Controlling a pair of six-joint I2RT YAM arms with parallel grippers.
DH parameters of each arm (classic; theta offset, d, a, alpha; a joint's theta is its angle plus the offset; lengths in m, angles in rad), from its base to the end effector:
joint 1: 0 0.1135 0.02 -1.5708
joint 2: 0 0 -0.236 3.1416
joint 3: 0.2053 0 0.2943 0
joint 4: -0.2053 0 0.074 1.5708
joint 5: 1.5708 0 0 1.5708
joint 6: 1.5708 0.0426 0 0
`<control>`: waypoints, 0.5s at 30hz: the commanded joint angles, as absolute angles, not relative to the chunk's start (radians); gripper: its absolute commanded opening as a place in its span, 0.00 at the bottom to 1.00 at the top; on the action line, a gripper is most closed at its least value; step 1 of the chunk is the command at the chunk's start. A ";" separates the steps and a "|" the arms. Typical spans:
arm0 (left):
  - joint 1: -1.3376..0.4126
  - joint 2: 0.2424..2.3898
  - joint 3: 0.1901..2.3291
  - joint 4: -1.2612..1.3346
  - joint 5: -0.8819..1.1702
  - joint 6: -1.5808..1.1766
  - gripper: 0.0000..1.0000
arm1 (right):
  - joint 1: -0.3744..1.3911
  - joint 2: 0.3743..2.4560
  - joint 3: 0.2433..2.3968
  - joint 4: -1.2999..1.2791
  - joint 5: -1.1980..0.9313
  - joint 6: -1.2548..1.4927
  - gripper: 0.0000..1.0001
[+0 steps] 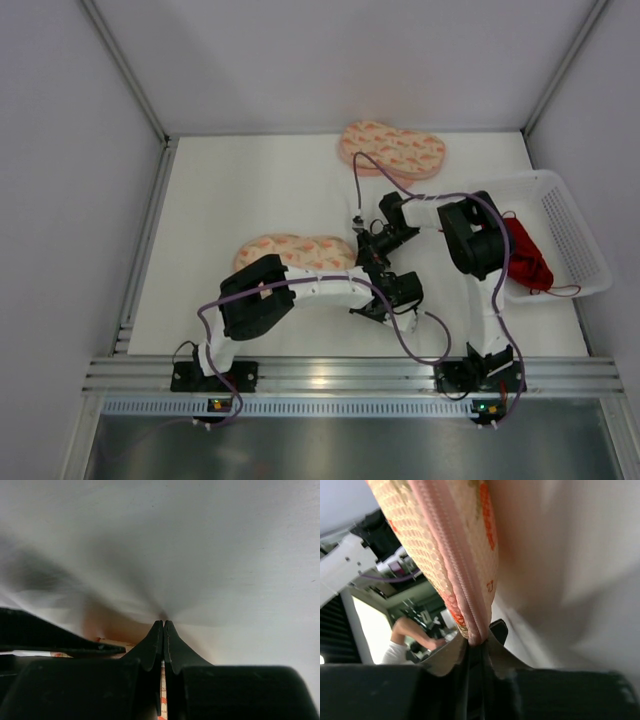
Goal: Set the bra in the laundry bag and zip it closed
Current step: Zip the zipper on the laundry bag.
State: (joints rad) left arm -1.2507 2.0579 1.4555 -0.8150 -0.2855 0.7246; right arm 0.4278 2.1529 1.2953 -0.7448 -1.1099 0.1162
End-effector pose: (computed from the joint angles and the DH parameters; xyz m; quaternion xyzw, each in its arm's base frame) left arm 0.1434 -0.3943 0.0947 0.8178 0.5525 0.1172 0.1101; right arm 0.3306 0.1927 0.0391 0.1236 -0.8408 -0.5039 0.1545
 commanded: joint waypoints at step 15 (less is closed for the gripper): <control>-1.256 1.839 1.148 -0.798 -0.209 0.666 0.00 | 0.407 2.167 1.371 -0.816 -1.091 0.012 0.00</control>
